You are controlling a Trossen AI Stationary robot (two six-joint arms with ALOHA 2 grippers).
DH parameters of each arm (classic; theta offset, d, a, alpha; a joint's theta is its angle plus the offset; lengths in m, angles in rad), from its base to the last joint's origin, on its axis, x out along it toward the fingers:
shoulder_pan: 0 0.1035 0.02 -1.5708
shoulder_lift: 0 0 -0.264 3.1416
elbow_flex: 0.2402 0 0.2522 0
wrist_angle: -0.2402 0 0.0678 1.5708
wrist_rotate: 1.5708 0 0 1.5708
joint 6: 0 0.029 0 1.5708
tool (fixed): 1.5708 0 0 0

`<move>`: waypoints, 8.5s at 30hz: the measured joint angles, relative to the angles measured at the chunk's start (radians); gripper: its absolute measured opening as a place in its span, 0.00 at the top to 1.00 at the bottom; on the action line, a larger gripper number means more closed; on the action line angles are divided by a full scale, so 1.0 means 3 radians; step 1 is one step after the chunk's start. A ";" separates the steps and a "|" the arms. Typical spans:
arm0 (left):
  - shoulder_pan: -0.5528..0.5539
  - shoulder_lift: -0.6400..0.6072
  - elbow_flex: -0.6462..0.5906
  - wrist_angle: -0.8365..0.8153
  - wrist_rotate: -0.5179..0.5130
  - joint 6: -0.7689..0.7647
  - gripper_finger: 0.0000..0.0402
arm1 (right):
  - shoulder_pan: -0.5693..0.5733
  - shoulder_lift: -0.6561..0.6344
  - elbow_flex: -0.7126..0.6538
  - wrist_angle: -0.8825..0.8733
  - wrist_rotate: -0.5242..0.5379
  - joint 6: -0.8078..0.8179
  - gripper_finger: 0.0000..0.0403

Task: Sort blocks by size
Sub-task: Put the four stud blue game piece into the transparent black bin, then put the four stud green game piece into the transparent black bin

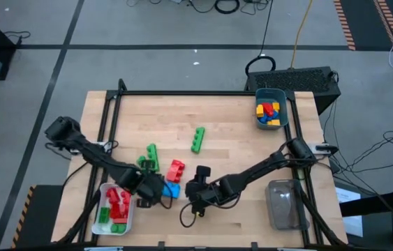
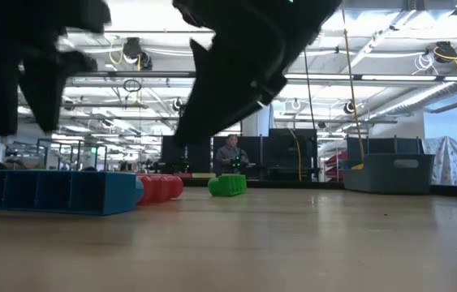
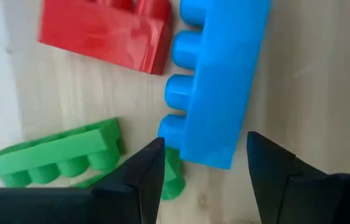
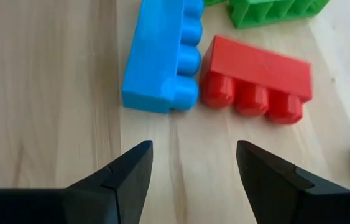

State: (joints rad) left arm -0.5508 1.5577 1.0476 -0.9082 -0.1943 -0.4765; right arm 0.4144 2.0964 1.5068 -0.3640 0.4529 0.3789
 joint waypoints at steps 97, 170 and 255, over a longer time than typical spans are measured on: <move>0.0300 0.0707 0.0054 0.1128 0.0219 0.0836 0.76 | 0.0097 0.0149 -0.0190 0.0663 -0.0111 0.0424 0.70; 0.0619 -0.0183 0.0056 0.1291 -0.0413 0.1110 0.50 | 0.2349 -0.1388 0.0128 -0.4021 -0.0649 0.6051 0.70; 0.2301 0.1339 0.0008 0.3011 -0.0102 0.0275 0.53 | 0.2075 -0.0979 0.0125 -0.4024 0.0354 0.5527 0.44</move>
State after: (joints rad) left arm 0.1395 1.9594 1.0501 -0.0048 -0.2249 -0.3939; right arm 1.0370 1.8027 1.5444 -1.5711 0.5591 2.0371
